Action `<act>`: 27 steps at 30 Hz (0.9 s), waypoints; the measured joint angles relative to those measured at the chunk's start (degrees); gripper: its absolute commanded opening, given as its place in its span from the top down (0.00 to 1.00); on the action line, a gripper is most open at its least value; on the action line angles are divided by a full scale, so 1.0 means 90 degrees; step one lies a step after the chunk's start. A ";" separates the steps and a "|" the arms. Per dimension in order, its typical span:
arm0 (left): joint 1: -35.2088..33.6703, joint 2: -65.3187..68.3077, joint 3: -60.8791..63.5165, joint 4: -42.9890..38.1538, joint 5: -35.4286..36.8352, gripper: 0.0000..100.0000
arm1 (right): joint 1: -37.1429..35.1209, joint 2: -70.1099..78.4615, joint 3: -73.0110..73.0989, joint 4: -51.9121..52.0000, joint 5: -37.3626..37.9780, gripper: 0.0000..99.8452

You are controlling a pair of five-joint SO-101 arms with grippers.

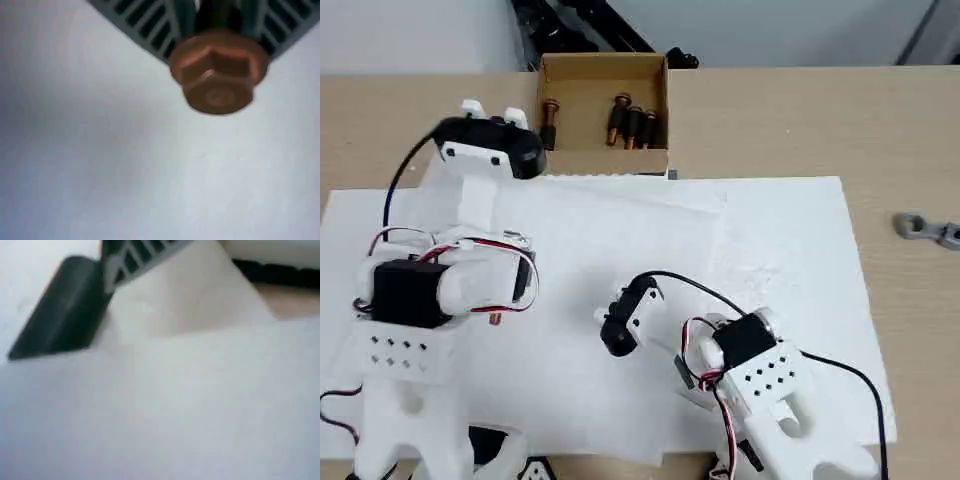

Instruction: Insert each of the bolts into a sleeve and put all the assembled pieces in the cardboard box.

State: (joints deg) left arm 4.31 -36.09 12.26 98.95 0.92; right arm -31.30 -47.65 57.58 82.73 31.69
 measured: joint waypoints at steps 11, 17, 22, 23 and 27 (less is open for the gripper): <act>0.0000 0.0000 0.0176 -0.0078 0.0000 1.00 | -0.0127 0.1211 0.0352 -0.1172 -0.0625 0.77; 0.0000 0.0000 0.0176 -0.0078 0.0000 1.00 | -0.0137 0.1827 0.0352 -0.1514 -0.0625 0.77; 0.0000 0.0000 0.0176 -0.0078 0.0000 1.00 | -0.0147 0.2247 0.0518 -0.2002 -0.0625 0.77; 0.0000 0.0000 0.0176 -0.0078 0.0000 1.00 | -0.0147 0.2305 0.0527 -0.2022 -0.0625 0.77; 0.0000 0.0000 0.0176 -0.0078 0.0000 1.00 | -0.0147 0.2383 0.0527 -0.2042 -0.0625 0.82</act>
State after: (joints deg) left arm 4.31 -36.09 13.85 98.24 0.92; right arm -32.62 -26.20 62.33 64.35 26.07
